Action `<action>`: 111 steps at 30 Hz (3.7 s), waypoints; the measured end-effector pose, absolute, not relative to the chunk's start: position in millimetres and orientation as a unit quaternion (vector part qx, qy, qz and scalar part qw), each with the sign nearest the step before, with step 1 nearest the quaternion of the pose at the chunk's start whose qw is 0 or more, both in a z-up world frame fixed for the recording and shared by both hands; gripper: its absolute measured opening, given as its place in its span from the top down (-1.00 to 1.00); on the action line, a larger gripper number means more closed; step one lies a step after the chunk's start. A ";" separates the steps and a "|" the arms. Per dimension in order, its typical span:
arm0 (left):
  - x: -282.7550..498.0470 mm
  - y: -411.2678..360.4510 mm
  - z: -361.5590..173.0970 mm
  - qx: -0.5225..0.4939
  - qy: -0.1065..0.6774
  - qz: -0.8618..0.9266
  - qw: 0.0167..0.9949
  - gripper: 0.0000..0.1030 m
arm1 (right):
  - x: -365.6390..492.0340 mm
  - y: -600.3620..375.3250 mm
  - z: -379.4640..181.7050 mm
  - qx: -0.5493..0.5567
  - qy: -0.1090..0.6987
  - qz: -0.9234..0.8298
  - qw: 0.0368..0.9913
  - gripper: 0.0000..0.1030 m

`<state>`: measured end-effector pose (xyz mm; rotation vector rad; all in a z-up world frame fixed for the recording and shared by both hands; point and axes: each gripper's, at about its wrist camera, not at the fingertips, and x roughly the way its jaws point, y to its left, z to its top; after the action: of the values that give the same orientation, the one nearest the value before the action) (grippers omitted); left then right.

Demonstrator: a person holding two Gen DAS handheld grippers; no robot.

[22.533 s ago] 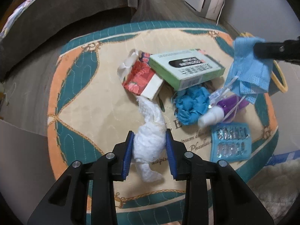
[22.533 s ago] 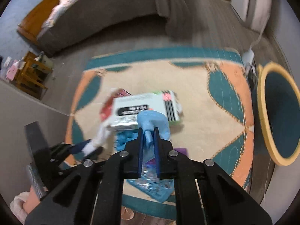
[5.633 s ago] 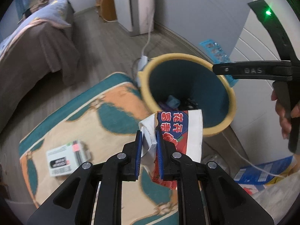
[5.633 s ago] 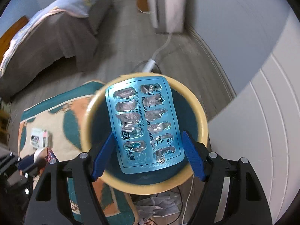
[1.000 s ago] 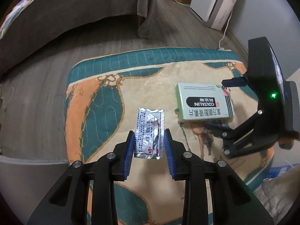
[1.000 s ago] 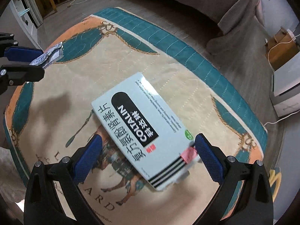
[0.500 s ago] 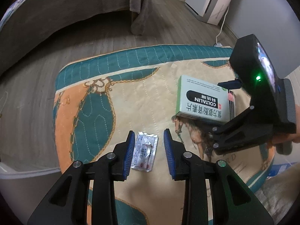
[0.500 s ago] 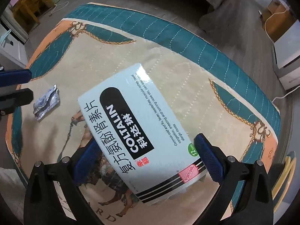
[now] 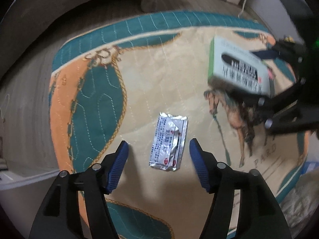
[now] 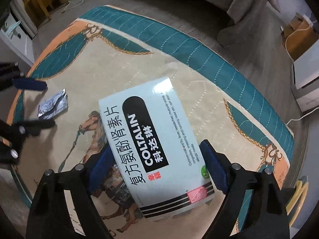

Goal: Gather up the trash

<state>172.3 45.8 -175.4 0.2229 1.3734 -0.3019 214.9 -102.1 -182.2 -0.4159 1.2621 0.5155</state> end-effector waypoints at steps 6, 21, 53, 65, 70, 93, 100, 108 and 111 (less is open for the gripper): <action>175.8 36.8 -180.3 0.122 0.623 -0.140 0.760 -0.34 | 230.3 -107.7 -182.4 -0.164 0.594 0.229 0.754 -0.55; 168.9 19.0 -164.5 0.141 0.617 -0.132 0.763 0.38 | 224.5 -131.7 -152.4 -0.129 0.586 0.212 0.771 -0.55; 74.9 -184.8 -71.5 0.192 0.483 -0.310 0.796 0.37 | 133.9 -397.3 -47.0 0.009 0.535 -0.017 0.845 -0.56; 53.2 -300.8 -86.5 0.201 0.485 -0.361 0.771 0.37 | 118.6 -500.2 -89.2 0.119 0.563 -0.087 0.813 -0.56; 64.4 -348.6 -77.7 0.238 0.458 -0.369 0.773 0.37 | 114.4 -522.6 -91.7 0.174 0.554 -0.102 0.808 -0.56; 106.5 -302.8 -91.4 0.240 0.452 -0.310 0.801 -0.29 | 150.0 -500.2 -127.6 0.194 0.561 -0.087 0.800 -0.84; 100.5 -294.6 -85.8 0.233 0.444 -0.310 0.808 -0.42 | 144.7 -498.5 -122.0 0.158 0.563 -0.103 0.805 -0.84; 74.3 -288.5 -34.2 0.195 0.414 -0.311 0.833 -0.88 | 87.8 -496.5 -52.9 0.123 0.530 -0.116 0.831 -0.89; 68.2 -281.5 -13.0 0.154 0.401 -0.320 0.844 -0.90 | 59.0 -498.5 -33.3 0.133 0.517 -0.135 0.835 -0.89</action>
<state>68.2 -281.5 -13.0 0.3255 0.8458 -0.6764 59.0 -498.5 -33.3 0.2810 1.0954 -0.2864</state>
